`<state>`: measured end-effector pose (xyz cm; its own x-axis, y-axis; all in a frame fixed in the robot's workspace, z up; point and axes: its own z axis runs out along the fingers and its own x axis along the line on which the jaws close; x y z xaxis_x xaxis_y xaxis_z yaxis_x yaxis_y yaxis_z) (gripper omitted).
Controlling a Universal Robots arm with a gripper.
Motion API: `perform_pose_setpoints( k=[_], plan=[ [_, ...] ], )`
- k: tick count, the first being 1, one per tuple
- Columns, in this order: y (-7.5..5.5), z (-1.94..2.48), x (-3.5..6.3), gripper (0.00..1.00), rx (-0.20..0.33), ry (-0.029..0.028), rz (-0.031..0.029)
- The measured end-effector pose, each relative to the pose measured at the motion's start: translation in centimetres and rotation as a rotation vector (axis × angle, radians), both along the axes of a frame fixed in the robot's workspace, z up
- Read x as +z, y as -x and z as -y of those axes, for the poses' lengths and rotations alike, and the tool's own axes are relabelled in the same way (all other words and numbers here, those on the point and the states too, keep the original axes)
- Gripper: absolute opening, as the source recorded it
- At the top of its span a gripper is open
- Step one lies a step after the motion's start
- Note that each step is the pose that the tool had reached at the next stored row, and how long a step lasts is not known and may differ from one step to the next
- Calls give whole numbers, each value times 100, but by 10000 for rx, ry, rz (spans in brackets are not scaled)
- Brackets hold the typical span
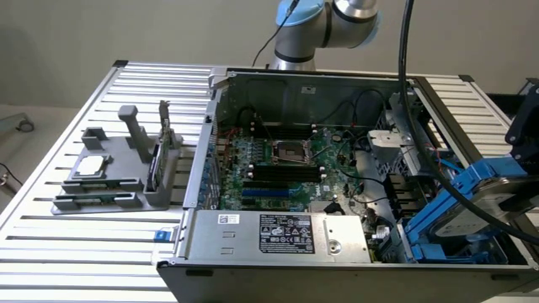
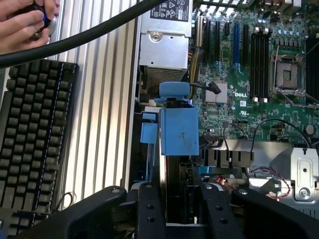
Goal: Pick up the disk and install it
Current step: 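Insert the disk into the insertion slot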
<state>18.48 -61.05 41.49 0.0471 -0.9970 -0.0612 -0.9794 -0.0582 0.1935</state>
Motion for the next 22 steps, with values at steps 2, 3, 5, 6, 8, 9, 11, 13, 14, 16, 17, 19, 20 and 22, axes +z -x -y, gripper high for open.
perform_pose_setpoints(
  k=[2, 3, 5, 6, 8, 9, 11, 13, 14, 16, 17, 19, 20, 22],
  plan=[
    [1, 0, -14, 32, -17, 10, -6],
    [0, 0, -26, 32, -32, 5, -8],
    [-2, 0, -39, 32, -104, 3, -31],
    [-4, 0, -39, 32, -142, 5, -51],
    [-6, 0, -41, 32, -210, 1, -101],
    [-7, 0, -42, 32, -242, -1, -129],
    [-9, -1, -44, 32, -298, -3, -209],
    [-11, 0, -39, 32, -336, 5, -318],
    [-12, -1, -30, 32, -348, 2, -369],
    [-14, -4, -6, 32, -369, 7, -458],
    [-13, -5, 4, 32, -379, 7, -502],
    [-15, -6, 13, 32, -397, 12, -623],
    [-19, -6, 12, 32, -405, 12, -673],
    [-28, -6, 11, 32, -424, 14, -757]
  ],
)
